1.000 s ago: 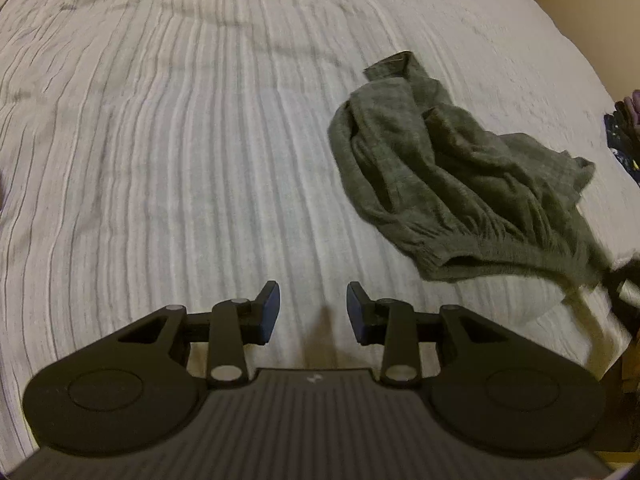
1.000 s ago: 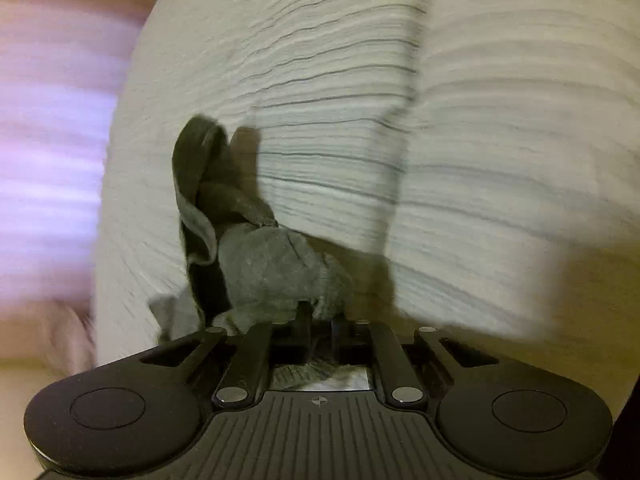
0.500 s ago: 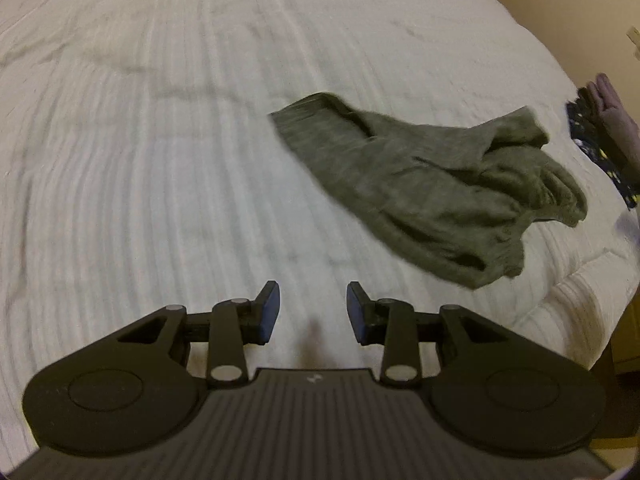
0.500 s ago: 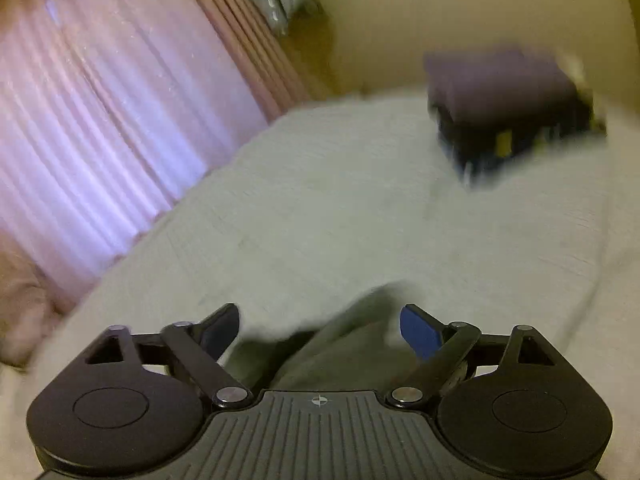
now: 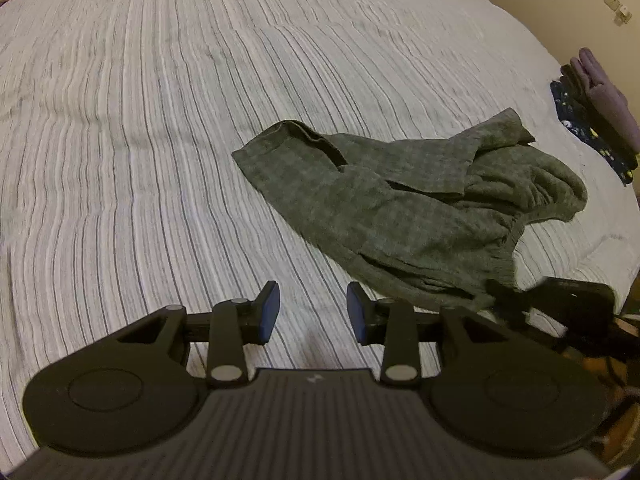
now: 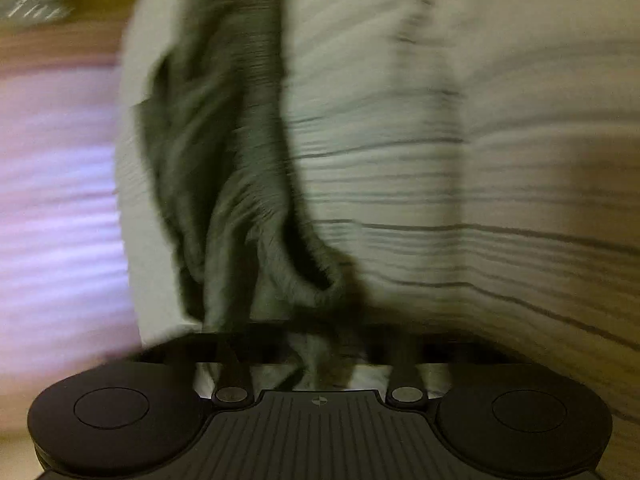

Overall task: Fold clothes
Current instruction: 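Grasp the waistband of the grey shorts with the right gripper, then grasp the shorts with the left gripper while the right gripper holds the waistband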

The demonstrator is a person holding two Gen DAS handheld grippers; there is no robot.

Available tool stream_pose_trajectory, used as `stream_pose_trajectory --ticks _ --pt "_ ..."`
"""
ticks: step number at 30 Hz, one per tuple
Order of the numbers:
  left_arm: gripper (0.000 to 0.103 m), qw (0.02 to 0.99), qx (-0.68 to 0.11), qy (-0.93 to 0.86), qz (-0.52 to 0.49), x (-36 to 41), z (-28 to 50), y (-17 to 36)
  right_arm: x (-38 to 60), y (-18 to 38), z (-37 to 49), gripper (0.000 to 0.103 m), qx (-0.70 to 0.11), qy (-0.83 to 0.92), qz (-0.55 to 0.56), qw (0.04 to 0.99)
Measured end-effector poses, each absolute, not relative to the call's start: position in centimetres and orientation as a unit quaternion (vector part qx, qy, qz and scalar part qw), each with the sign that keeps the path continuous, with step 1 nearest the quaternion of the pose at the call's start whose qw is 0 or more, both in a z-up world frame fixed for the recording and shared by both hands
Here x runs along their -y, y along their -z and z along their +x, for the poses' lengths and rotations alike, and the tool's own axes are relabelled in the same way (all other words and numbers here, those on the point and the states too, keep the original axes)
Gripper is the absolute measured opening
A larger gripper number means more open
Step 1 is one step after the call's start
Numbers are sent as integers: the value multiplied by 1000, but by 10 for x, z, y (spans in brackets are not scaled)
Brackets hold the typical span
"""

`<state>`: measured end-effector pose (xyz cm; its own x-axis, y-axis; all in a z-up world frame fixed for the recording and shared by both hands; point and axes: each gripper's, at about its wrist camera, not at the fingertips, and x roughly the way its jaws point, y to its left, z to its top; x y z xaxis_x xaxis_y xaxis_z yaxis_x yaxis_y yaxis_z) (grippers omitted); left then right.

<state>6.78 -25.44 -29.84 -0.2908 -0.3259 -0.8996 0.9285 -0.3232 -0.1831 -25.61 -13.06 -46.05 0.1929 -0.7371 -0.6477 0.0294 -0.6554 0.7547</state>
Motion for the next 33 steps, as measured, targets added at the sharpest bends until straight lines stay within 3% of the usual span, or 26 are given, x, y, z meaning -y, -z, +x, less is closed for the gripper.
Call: stream_pose_trajectory --ticks 5,11,18,19,20,21,22,25,33 --pt "31 410 -371 727 407 254 63 291 82 406 -284 4 189 613 670 373" --pt "31 347 -381 755 406 257 26 291 -20 322 -341 4 63 739 590 320" --pt "37 227 -339 816 409 281 -86 289 -35 372 -366 5 166 745 599 243" --pt "41 210 -327 824 412 284 -104 288 -39 376 -366 10 177 742 599 241" --pt "42 194 -311 832 416 287 -123 288 -42 379 -366 34 188 740 600 238" --pt "44 177 -295 840 420 290 -141 287 -46 383 -366 68 200 737 601 235" --pt "48 162 -277 847 425 292 -159 286 -50 387 -366 76 211 734 602 233" --pt "55 120 -225 863 436 302 -212 292 -61 398 -365 77 244 725 603 224" --pt "56 37 -196 848 491 325 -314 351 -93 413 -354 75 310 702 605 212"
